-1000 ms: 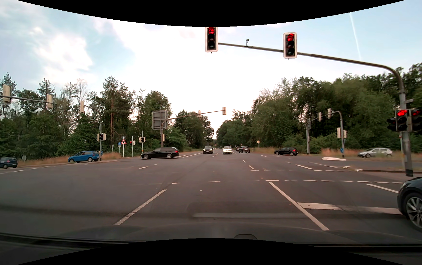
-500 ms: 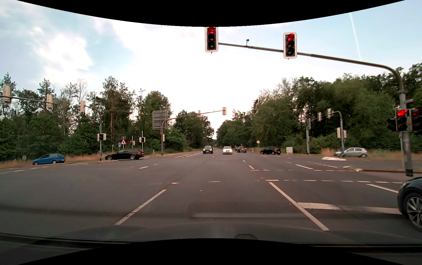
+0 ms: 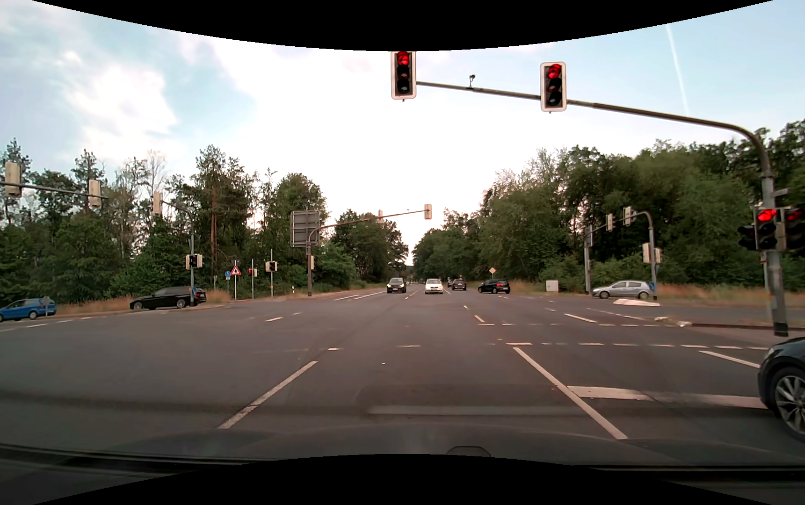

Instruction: Follow the waypoints while adhering to traffic rules and regulations

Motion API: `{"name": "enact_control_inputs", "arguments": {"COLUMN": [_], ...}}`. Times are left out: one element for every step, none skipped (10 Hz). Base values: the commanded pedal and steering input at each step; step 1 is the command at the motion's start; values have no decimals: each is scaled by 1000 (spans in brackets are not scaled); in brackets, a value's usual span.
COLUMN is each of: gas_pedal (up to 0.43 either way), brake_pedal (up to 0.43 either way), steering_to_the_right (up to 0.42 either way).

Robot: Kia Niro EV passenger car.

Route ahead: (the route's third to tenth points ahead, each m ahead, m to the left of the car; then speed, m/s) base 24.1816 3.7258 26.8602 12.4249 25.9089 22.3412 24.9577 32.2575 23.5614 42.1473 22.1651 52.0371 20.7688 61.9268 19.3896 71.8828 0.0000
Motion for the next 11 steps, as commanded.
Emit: {"name": "enact_control_inputs", "arguments": {"gas_pedal": [0, 0, 0, 0, 0, 0, 0, 0, 0, 0, 0], "brake_pedal": [384, 378, 378, 384, 384, 384, 384, 384, 378, 378, 378], "steering_to_the_right": [-24, -24, -23, -24, -24, -24, -25, -28, -28, -28, -28]}}
